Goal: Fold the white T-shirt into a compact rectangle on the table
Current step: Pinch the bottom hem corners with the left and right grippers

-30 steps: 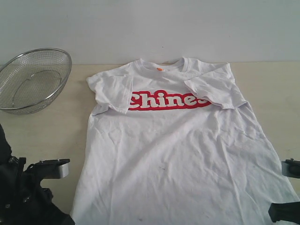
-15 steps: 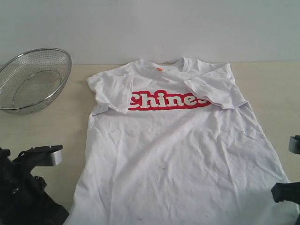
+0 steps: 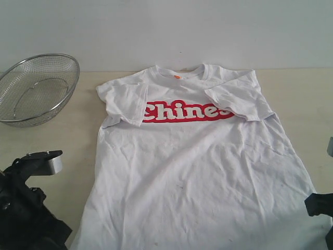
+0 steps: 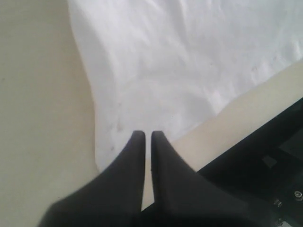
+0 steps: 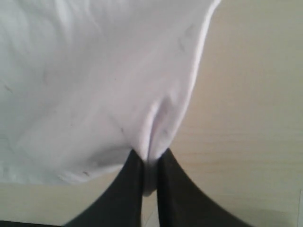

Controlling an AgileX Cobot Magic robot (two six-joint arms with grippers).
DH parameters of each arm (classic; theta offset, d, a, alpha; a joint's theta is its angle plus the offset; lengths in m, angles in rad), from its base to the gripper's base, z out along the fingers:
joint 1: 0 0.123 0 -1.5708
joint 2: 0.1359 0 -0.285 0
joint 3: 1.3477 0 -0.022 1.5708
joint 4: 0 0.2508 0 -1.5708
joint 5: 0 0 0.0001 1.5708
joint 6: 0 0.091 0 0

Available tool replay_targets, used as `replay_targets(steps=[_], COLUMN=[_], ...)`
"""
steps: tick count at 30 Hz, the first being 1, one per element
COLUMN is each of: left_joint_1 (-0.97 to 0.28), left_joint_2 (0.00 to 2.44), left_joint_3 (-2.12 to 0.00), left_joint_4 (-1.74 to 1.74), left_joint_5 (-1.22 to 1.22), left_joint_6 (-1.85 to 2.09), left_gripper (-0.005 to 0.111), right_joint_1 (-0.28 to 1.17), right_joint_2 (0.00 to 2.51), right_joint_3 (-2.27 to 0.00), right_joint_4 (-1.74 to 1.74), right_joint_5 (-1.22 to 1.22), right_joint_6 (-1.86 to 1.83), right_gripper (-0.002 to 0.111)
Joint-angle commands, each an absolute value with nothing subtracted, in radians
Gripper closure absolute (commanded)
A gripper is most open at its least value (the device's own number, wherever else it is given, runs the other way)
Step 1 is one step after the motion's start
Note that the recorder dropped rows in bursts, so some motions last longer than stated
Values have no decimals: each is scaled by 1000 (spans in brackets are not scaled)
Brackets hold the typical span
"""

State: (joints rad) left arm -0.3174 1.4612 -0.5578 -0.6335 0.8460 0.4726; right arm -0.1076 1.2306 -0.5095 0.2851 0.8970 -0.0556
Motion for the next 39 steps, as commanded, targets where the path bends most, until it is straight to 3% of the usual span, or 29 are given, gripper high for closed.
replay_targets(steps=[1,4,6,8,9,11,18,34,39], left_joint_1=[-323,-323,-323,-323,-323,-323,-323,-323,-323], left_joint_2=[1455,1455,1455,1455,1455,1462,1637,1725,1752], left_joint_3=[-560,-560,-560,-560,-560,-560,-560,-560,-560], left_joint_4=[-612,-615,-612,-612,-612,-610,-652,-788,-834], left_joint_5=[872,872,868,857,834,804,775,759,781], left_joint_6=[463,463,463,471,460,408,450,588,655], left_gripper=[102,102,96,80,61,44,47,47,52], right_joint_1=[-110,-110,-110,-110,-110,-110,-110,-110,-110], right_joint_2=[1221,1221,1221,1221,1221,1221,1221,1221,1221], right_joint_3=[-513,-513,-513,-513,-513,-513,-513,-513,-513], right_joint_4=[290,300,305,305,305,307,311,311,313], right_joint_5=[902,902,900,896,890,888,882,877,875], right_joint_6=[-71,-83,-89,-93,-93,-95,-106,-111,-113], right_gripper=[108,108,108,108,108,108,108,108,108])
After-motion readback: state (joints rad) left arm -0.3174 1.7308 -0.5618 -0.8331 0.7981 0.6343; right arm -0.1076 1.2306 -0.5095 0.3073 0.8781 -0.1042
